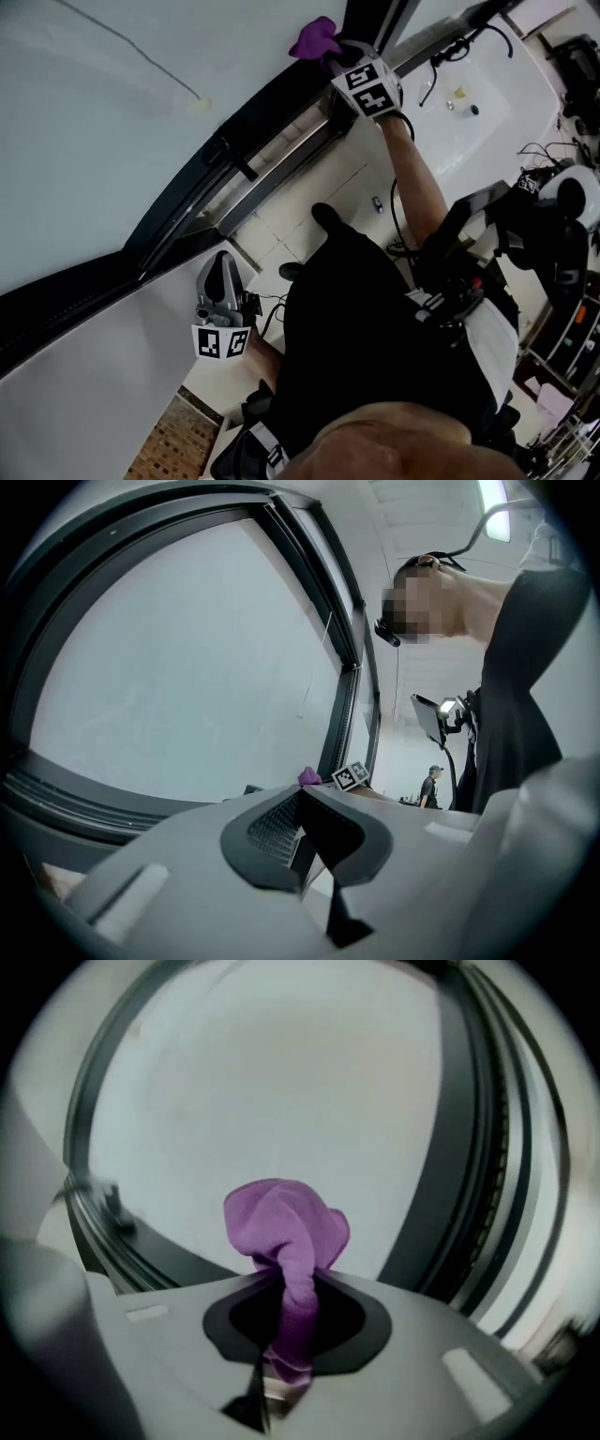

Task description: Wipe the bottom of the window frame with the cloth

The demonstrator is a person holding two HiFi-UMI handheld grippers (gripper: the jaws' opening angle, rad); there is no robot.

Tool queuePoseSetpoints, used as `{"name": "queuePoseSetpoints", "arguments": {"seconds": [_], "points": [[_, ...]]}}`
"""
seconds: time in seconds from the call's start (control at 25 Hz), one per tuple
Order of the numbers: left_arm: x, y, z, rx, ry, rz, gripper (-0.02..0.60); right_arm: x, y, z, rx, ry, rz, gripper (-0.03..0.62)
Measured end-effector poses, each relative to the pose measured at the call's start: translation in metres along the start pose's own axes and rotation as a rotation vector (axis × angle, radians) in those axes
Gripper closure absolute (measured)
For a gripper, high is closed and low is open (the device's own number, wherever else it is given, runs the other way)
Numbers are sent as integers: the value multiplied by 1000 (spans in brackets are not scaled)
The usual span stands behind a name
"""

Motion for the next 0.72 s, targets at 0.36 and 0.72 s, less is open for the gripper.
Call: {"name": "queuePoseSetpoints", "arguments": {"seconds": [0.36,0.72], "points": [[-1,-15,-25,31,55,-20,578,69,-139,6,377,165,-62,528],[0,-7,-18,25,54,-9,578,72,-179,32,312,95,-398,528]]}}
Point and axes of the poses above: the fingertips, and each gripper's own axes: z forward along the fingers, y to its right, x out of its top, the point moved 9 cm from there along -z, backward along the fingers, and after that the axes turned 11 degrees about -z, right-handed, at the moved point
